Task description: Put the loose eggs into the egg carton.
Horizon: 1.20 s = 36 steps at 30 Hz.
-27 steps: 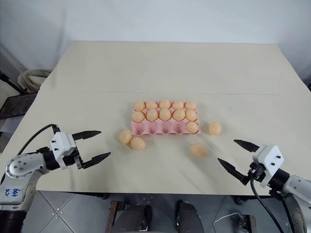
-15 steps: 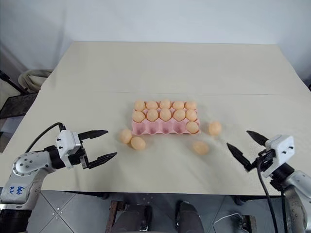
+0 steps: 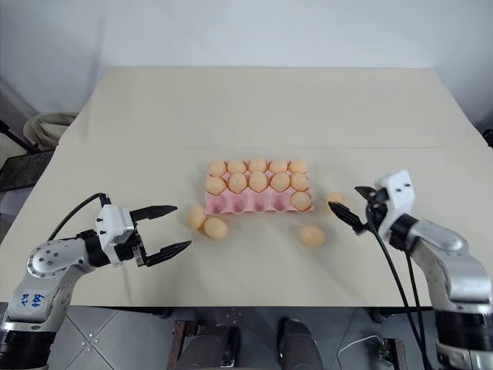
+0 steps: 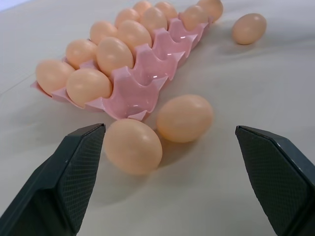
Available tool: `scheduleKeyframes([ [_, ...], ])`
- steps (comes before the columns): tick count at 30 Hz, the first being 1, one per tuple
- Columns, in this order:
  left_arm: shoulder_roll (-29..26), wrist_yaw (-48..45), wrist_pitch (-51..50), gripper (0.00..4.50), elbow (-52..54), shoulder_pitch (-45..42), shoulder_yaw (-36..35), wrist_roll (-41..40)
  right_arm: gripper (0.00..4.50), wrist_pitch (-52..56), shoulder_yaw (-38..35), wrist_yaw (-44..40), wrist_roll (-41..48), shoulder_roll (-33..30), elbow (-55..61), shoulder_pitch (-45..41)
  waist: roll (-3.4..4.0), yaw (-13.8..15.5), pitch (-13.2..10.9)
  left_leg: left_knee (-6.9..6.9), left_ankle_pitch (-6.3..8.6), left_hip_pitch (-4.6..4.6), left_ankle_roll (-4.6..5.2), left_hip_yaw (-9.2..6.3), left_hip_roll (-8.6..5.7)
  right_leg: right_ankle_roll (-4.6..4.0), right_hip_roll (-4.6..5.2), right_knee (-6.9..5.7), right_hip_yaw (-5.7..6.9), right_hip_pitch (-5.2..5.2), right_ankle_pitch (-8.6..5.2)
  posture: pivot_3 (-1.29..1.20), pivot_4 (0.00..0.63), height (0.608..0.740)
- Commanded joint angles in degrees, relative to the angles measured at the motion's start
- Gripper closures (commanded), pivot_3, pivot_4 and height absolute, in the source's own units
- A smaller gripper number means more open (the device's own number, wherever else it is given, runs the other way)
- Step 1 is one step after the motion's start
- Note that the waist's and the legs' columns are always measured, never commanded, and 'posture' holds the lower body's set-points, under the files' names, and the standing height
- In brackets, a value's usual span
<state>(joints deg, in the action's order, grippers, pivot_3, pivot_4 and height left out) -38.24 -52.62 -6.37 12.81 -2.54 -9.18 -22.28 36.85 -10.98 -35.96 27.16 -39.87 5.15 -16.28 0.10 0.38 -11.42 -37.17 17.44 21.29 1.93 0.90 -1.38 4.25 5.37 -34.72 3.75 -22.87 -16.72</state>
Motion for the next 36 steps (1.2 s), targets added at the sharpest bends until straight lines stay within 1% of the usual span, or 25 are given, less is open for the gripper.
scheduleKeyframes([
  [1, 0.2, 0.9, -0.2, 0.0, 3.8, 1.7, -2.0, -1.8, 0.04, 2.1, 3.0, 1.0, -3.1, -0.4, -3.0, -3.6, 0.0, 0.0, 0.0, 0.0, 0.02, 0.0, -0.01, 0.0, 0.0, 0.0, 0.0, 0.0, 0.0, -0.01, 0.0, 0.0, 0.15, 0.74],
  [2, 0.2, 1.0, -0.3, 0.0, 4.3, 2.1, -2.2, -2.0, 0.04, 2.3, 3.7, 0.9, -3.7, -0.3, -3.9, -4.5, 0.0, 0.0, 0.0, 0.02, 0.03, 0.04, -0.02, 0.01, 0.0, 0.0, 0.0, 0.01, 0.0, -0.07, 0.0, 0.0, 0.15, 0.74],
  [5, 0.3, 1.4, -0.7, 0.0, 5.3, 2.8, -2.6, -2.6, 0.66, 1.4, 5.5, 0.1, -5.5, -0.1, -6.4, -5.7, 0.0, 0.0, 0.0, 0.01, -0.04, 0.31, -0.13, 0.03, -0.02, 0.03, 0.0, -0.08, 0.01, -0.39, 0.02, 0.0, 0.15, 0.74],
  [6, 0.4, 1.5, -0.9, 0.0, 5.6, 3.0, -2.6, -2.8, 0.97, 0.0, 5.7, 0.1, -6.3, 0.2, -7.4, -5.9, 0.0, 0.0, 0.0, -0.01, -0.11, 0.35, -0.25, 0.08, -0.02, 0.05, 0.0, -0.15, 0.0, -0.48, 0.02, 0.0, 0.15, 0.74],
  [10, 0.7, 1.3, -1.7, 0.0, 7.0, 3.5, -2.3, -4.2, 2.43, -4.8, 5.7, -0.8, -7.7, 0.9, -8.7, -5.4, -0.01, -0.2, 0.0, -0.04, -0.11, 0.36, -0.25, 0.24, -0.02, 0.08, 0.0, -0.22, 0.0, -0.52, 0.04, 0.0, 0.15, 0.74],
  [11, 0.8, 1.2, -1.9, 0.0, 7.3, 3.5, -2.3, -4.6, 2.67, -5.9, 5.5, -1.3, -7.8, 1.0, -8.6, -5.1, -0.01, -0.2, 0.0, -0.05, -0.09, 0.36, -0.19, 0.29, -0.02, 0.08, 0.0, -0.23, -0.03, -0.52, 0.04, 0.0, 0.15, 0.74],
  [13, 0.9, 1.1, -1.8, 0.0, 7.6, 3.5, -2.4, -4.9, 2.86, -9.4, 4.5, -3.4, -7.2, 1.0, -6.8, -4.3, -0.01, -0.3, 0.0, -0.09, -0.01, 0.35, 0.01, 0.35, -0.02, 0.08, 0.0, -0.26, -0.08, -0.52, 0.04, 0.0, 0.15, 0.74],
  [15, 1.0, 0.7, -1.4, 0.0, 7.8, 3.5, -2.4, -5.4, 2.86, -12.3, 3.1, -5.4, -5.8, 1.1, -5.0, -4.3, -0.01, -0.3, 0.0, -0.12, -0.03, 0.34, 0.03, 0.39, -0.02, 0.08, 0.0, -0.31, -0.11, -0.53, 0.04, 0.0, 0.15, 0.74],
  [17, 1.2, 0.0, -0.1, 0.0, 7.8, 3.6, -2.5, -5.6, 2.86, -11.8, 2.5, -7.7, -3.0, 1.5, -2.2, -5.6, -0.01, -0.4, 0.0, -0.17, -0.05, 0.33, 0.05, 0.42, -0.02, 0.08, 0.0, -0.39, -0.14, -0.54, 0.04, 0.0, 0.15, 0.74],
  [19, 1.5, -1.4, 1.9, 0.0, 7.8, 3.6, -1.9, -5.5, 2.86, -9.8, 4.1, -9.7, -0.6, 2.2, 0.6, -8.1, -0.01, -0.7, 0.0, -0.19, -0.05, 0.25, 0.05, 0.5, -0.01, 0.08, 0.0, -0.47, -0.23, -0.54, 0.05, 0.0, 0.15, 0.74],
  [22, 1.5, -3.8, 4.4, 0.0, 7.6, 3.3, -0.6, -5.1, 2.86, -5.6, 9.6, -11.9, 0.4, 3.8, 3.8, -12.5, -0.01, -0.8, 0.0, -0.17, -0.05, 0.06, 0.05, 0.71, 0.02, 0.07, -0.01, -0.67, -0.45, -0.58, 0.04, 0.0, 0.15, 0.74],
  [25, 1.8, -4.1, 5.9, 0.0, 5.9, 1.9, -0.4, -4.4, 2.86, -2.0, 16.7, -11.3, -2.7, 6.6, 3.4, -17.3, -0.03, -0.7, 0.0, -0.17, -0.07, -0.03, 0.01, 0.73, 0.05, 0.01, -0.01, -0.79, -0.49, -0.61, 0.02, 0.0, 0.15, 0.74],
  [28, 1.8, -3.6, 6.7, 0.0, 4.5, 0.6, -0.4, -3.7, 2.86, -0.7, 21.0, -9.5, -5.9, 9.9, 0.1, -20.3, -0.05, -0.4, 0.0, -0.17, -0.07, 0.02, 0.0, 0.74, 0.05, -0.02, 0.0, -0.81, -0.52, -0.68, 0.01, 0.0, 0.15, 0.74],
  [30, 1.7, -3.2, 6.8, 0.0, 4.3, 0.4, -0.4, -3.5, 2.86, -1.0, 22.6, -9.3, -7.6, 11.1, -2.1, -21.4, -0.06, -0.4, 0.0, -0.18, -0.07, 0.08, 0.02, 0.74, 0.02, -0.01, 0.02, -0.79, -0.52, -0.72, 0.02, 0.0, 0.15, 0.74],
  [34, 1.4, -2.5, 6.3, 0.0, 5.2, 1.5, -1.2, -3.6, 2.86, -1.5, 23.2, -10.0, -9.4, 10.8, -3.5, -21.7, -0.05, -0.5, 0.0, -0.19, -0.01, 0.2, -0.07, 0.77, 0.0, 0.05, 0.04, -0.7, -0.5, -0.8, 0.05, 0.0, 0.15, 0.74],
  [36, 1.3, -2.1, 6.3, 0.0, 5.6, 2.3, -1.5, -3.6, 2.14, -1.4, 22.4, -10.2, -9.4, 10.4, -3.2, -21.2, -0.06, -0.6, 0.0, -0.14, 0.02, 0.2, -0.14, 0.86, 0.01, 0.08, 0.03, -0.72, -0.48, -0.84, 0.07, 0.0, 0.15, 0.74],
])
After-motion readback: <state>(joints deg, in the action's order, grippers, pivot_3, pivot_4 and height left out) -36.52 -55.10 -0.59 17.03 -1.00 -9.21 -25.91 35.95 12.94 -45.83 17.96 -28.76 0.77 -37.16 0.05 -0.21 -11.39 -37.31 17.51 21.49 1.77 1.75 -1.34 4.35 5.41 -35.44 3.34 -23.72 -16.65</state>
